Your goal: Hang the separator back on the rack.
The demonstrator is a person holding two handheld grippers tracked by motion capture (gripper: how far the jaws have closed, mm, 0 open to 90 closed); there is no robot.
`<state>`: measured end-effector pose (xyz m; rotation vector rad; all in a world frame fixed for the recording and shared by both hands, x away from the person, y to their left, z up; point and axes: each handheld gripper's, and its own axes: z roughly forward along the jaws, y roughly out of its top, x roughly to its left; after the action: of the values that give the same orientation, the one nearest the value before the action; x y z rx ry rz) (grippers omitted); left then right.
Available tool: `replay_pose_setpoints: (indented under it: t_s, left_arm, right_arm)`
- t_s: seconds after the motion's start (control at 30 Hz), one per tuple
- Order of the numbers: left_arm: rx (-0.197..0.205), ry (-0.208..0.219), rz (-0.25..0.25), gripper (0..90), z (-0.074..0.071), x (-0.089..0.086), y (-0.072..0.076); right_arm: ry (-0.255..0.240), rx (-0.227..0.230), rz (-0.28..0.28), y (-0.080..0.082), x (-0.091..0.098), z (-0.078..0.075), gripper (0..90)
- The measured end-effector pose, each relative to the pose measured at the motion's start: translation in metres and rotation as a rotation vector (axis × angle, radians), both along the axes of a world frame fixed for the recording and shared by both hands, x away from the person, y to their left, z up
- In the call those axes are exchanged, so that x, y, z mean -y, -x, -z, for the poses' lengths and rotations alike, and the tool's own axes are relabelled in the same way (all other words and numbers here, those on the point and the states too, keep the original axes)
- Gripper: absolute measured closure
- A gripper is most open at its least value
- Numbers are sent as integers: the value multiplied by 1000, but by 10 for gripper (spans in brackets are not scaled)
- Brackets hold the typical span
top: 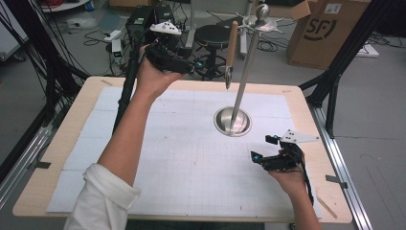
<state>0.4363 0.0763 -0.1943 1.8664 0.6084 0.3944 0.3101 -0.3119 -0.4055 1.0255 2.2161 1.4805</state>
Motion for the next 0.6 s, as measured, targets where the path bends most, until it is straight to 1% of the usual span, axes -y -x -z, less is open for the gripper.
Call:
replay_pose_setpoints:
  t_s: [0.13, 0.27, 0.37, 0.4, 0.47, 0.6]
  left_arm:
    - [-5, 20, 0, 297, 8, -14, 6]
    - [-5, 43, -13, 272, 15, -35, 14]
    - [-16, 49, -33, 261, 22, -52, 19]
    - [-18, 50, -36, 259, 24, -58, 20]
    - [-18, 60, -49, 256, 28, -68, 25]
    - [-20, 53, -57, 243, 34, -84, 33]
  right_arm:
    - [6, -1, -2, -1, -1, 1, 33]
    - [8, -1, -2, 0, 0, 1, 33]
    - [2, -2, -1, 0, 0, 0, 33]
    - [3, 3, -1, 0, 0, 0, 33]
    - [0, -2, 1, -1, 0, 0, 33]
    - [2, -2, -2, -2, 0, 1, 33]
